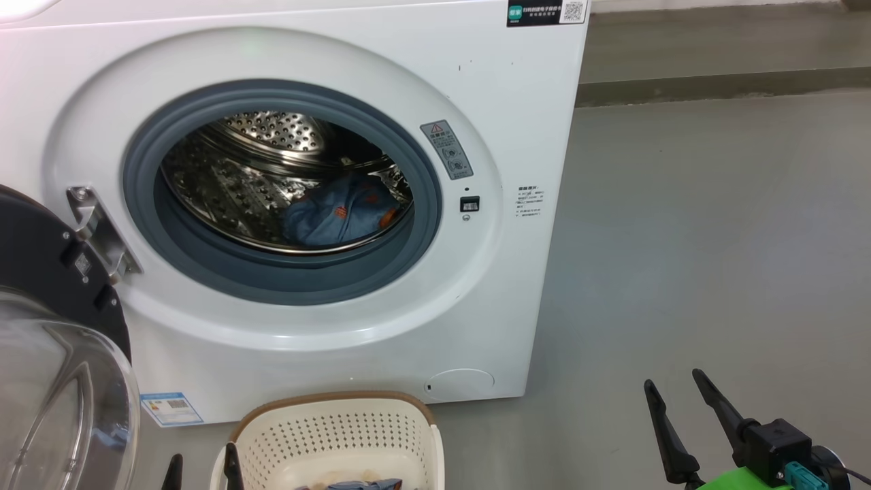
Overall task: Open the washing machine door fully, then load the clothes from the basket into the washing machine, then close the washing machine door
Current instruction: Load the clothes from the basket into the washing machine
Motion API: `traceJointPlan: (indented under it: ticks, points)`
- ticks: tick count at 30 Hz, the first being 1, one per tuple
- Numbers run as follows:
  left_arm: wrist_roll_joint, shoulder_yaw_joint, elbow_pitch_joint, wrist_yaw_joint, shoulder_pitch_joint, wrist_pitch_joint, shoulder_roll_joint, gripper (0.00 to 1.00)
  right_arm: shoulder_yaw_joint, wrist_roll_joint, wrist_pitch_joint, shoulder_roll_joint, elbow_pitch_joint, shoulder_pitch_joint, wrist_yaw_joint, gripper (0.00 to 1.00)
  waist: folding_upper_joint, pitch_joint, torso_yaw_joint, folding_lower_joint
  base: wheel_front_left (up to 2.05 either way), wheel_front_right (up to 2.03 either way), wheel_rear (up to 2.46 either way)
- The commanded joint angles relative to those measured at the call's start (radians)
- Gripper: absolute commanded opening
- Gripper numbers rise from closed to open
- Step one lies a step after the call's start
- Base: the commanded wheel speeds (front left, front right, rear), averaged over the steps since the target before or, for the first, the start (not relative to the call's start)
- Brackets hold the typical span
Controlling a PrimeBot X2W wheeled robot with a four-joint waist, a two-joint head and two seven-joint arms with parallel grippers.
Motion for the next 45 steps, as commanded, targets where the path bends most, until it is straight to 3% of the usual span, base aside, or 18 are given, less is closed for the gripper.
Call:
traceJointPlan:
  ticks: [1,23,33,45]
  points:
    - [-0.004,0.032,-0.032,0.011,-0.013,-0.005,0.012,1.00,0.030,0.008,-0.005,-0.013,-0.019,-0.007,0.003,1.00,0.0000,-0.002,-0.001,0.0000,0.00,0.00,0.00]
    - [-0.033,0.028,-0.026,0.011,-0.021,0.005,0.015,1.00,0.034,0.009,-0.005,-0.009,-0.032,-0.014,0.003,1.00,0.0000,0.036,-0.024,0.0000,0.00,0.00,0.00]
    - [-0.140,0.012,0.053,-0.051,-0.133,0.121,0.018,1.00,0.040,-0.002,-0.005,0.014,-0.047,-0.056,0.003,1.00,0.0000,0.173,-0.064,0.0000,0.00,0.00,0.00]
    - [-0.194,-0.023,0.296,-0.129,-0.354,0.307,0.062,1.00,0.053,-0.019,-0.005,0.037,-0.069,-0.183,0.003,1.00,0.0000,0.390,-0.153,0.0000,0.00,0.00,0.00]
